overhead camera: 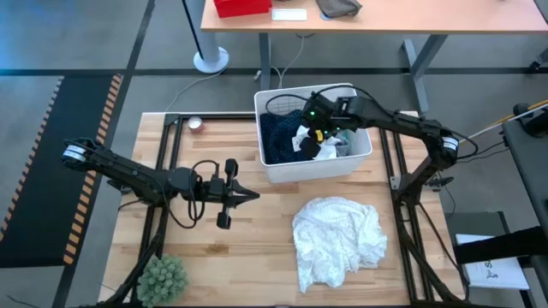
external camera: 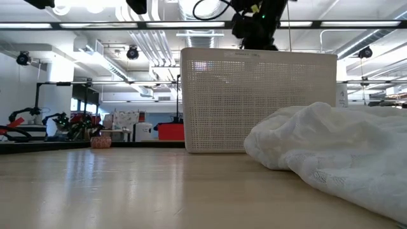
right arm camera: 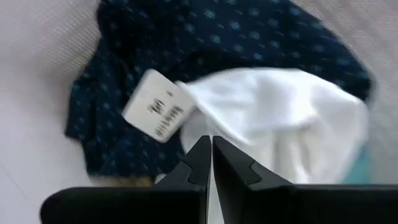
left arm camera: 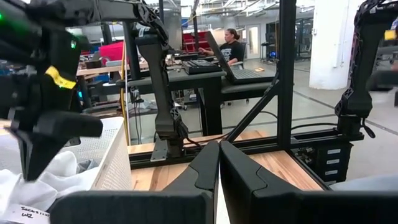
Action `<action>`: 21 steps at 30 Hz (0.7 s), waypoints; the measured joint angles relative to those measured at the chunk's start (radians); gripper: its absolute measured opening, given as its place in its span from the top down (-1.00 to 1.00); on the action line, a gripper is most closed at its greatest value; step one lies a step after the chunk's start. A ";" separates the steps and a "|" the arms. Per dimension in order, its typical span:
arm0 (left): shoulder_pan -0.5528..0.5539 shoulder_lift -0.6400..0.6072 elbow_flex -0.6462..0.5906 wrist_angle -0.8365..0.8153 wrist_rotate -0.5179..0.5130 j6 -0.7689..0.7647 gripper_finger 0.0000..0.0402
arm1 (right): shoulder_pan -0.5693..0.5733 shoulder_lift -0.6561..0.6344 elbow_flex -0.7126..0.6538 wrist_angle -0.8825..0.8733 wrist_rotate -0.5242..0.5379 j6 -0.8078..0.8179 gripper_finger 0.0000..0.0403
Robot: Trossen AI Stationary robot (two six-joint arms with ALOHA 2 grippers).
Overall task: Sort clothes
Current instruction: Put the white sock in the bin
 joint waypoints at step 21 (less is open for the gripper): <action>0.000 0.000 0.000 -0.002 -0.001 -0.003 1.00 | -0.114 0.170 -0.297 0.289 -0.113 0.044 1.00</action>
